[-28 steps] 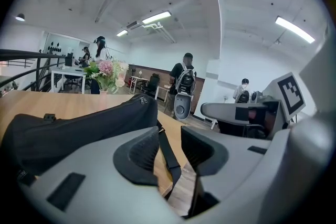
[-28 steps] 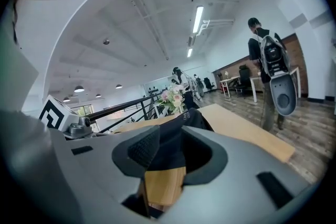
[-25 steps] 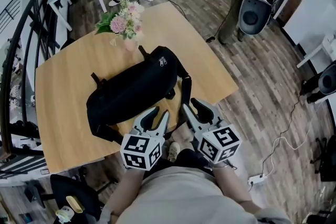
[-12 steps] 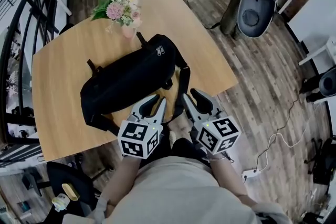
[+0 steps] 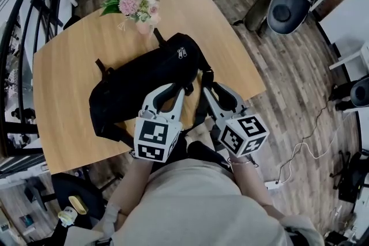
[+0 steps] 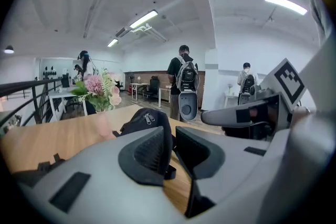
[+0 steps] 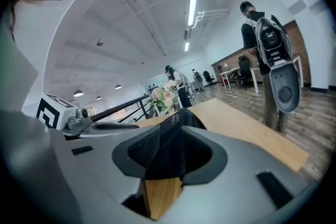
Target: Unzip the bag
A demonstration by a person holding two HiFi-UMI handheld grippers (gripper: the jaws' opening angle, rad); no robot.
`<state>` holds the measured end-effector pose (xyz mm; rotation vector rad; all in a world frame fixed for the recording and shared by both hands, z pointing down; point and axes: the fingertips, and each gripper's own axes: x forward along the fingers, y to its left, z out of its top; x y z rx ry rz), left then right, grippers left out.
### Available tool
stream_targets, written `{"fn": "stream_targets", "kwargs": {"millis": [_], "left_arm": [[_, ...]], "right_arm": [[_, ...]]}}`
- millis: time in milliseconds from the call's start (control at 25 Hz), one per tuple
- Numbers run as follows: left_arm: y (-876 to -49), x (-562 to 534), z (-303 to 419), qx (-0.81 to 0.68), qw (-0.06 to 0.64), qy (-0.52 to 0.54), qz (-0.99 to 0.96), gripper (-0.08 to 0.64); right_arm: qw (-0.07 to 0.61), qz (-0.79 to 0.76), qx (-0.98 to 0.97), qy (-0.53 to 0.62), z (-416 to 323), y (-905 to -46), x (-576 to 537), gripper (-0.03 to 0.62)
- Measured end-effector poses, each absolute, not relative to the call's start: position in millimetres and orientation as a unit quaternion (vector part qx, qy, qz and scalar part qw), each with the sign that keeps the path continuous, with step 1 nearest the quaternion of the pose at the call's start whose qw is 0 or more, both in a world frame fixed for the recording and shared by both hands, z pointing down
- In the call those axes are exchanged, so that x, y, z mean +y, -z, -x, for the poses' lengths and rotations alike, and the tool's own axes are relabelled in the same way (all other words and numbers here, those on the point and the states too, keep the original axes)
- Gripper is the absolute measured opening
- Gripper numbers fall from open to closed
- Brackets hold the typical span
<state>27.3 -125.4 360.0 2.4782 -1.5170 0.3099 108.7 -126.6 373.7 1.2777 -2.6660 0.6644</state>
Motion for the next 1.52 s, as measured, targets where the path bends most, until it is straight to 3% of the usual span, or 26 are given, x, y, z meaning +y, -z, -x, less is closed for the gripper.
{"fn": "stream_targets", "kwargs": {"millis": [200,1240,1520], "left_arm": [[-356.6,-150.2,-28.3,-0.51,0.056,-0.15,-0.845,0.083],[-394.2,-223.4,-32.5,-0.463,-0.042,-0.287,-0.837,0.114],[-402.2,-231.8,-31.7,-0.469,-0.058,-0.31,-0.825,0.114]], "right_arm": [[0.054,-0.422,-0.877,-0.225,-105.6,-373.3,-148.3,0.123],[0.08,-0.39,-0.872,-0.285,-76.8,-415.9,-237.2,0.149],[0.091,-0.388,-0.873,-0.28,-73.3,-421.9,-237.1,0.078]]}}
